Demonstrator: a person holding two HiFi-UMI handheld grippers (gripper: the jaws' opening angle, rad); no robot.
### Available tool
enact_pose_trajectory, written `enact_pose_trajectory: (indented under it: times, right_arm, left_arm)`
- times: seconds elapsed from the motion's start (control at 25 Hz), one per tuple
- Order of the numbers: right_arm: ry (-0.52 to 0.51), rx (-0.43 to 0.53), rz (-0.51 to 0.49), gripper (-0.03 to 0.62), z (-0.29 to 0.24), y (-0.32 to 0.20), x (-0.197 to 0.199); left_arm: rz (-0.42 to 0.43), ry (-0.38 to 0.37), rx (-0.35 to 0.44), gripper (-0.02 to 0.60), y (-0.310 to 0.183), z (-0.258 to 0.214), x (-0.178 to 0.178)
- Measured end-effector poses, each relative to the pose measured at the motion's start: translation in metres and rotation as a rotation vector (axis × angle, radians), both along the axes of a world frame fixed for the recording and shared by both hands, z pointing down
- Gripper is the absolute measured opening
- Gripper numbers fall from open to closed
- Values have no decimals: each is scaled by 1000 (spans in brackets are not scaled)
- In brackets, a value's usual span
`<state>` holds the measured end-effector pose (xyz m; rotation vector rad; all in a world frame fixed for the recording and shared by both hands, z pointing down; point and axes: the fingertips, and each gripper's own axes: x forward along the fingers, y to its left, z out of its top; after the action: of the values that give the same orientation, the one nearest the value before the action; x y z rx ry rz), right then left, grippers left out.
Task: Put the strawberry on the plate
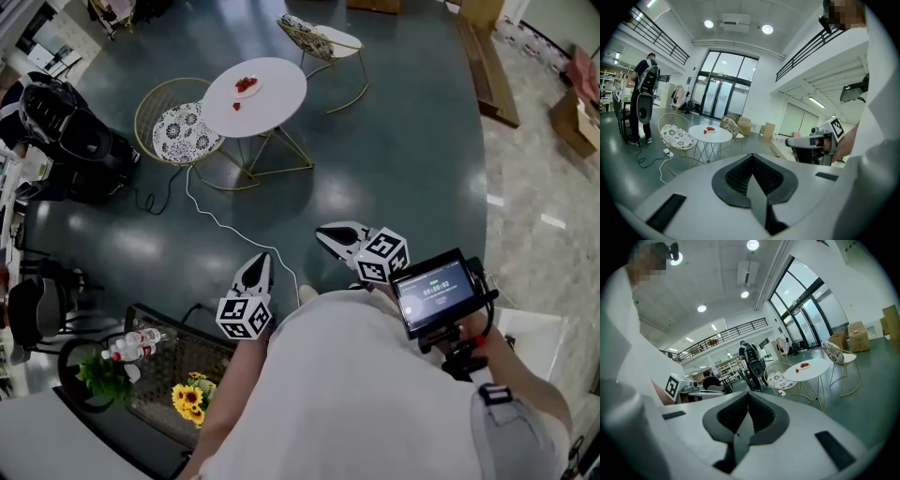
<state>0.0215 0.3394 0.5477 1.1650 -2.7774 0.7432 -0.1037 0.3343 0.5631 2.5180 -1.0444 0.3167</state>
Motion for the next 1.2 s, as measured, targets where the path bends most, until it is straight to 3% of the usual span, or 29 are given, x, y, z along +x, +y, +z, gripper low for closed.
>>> enact_pose_trajectory:
  times: [0.48, 1.2]
  right_arm:
    - [-18, -49, 34, 8, 8, 9, 3]
    - [10, -47, -2, 8, 13, -48, -27]
  left_arm:
    - [9, -7, -50, 6, 7, 11, 2]
    - [-29, 26, -42, 6, -43, 19, -24]
